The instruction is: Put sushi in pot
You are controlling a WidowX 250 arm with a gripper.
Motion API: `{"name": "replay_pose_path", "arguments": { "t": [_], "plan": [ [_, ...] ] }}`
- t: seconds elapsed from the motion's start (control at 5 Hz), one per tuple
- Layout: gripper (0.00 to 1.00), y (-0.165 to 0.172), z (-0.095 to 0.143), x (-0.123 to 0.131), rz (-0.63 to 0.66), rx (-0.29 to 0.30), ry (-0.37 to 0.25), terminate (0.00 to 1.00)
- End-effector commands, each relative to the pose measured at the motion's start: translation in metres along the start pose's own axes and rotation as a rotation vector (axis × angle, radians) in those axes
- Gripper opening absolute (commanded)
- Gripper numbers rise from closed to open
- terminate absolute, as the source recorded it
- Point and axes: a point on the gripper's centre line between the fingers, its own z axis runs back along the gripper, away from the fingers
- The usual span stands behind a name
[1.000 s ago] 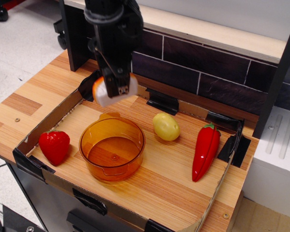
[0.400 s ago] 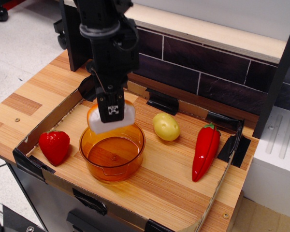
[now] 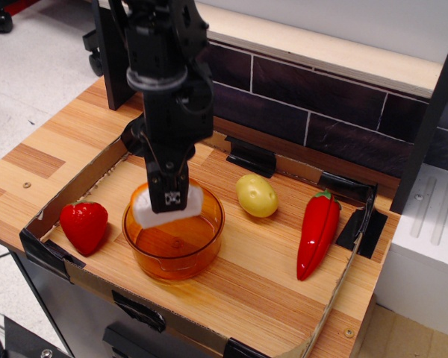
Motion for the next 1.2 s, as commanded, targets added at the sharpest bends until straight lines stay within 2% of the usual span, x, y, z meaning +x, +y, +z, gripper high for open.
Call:
{"name": "replay_pose_path", "arguments": {
  "t": [0.0,0.2,0.4,0.6,0.8,1.0],
  "plan": [
    [0.0,0.003,-0.013,0.01,0.004,0.055,0.009,0.0],
    [0.0,0.002,-0.019,0.011,0.008,0.063,0.014,0.0],
    [1.0,0.003,-0.017,0.01,0.027,0.058,0.011,0.0],
    [1.0,0.005,-0.016,0.009,0.024,0.053,0.015,0.0],
    [1.0,0.008,0.003,0.006,0.027,0.048,-0.036,0.0],
    [1.0,0.015,0.035,0.003,0.084,0.011,-0.1,0.0]
  ]
}}
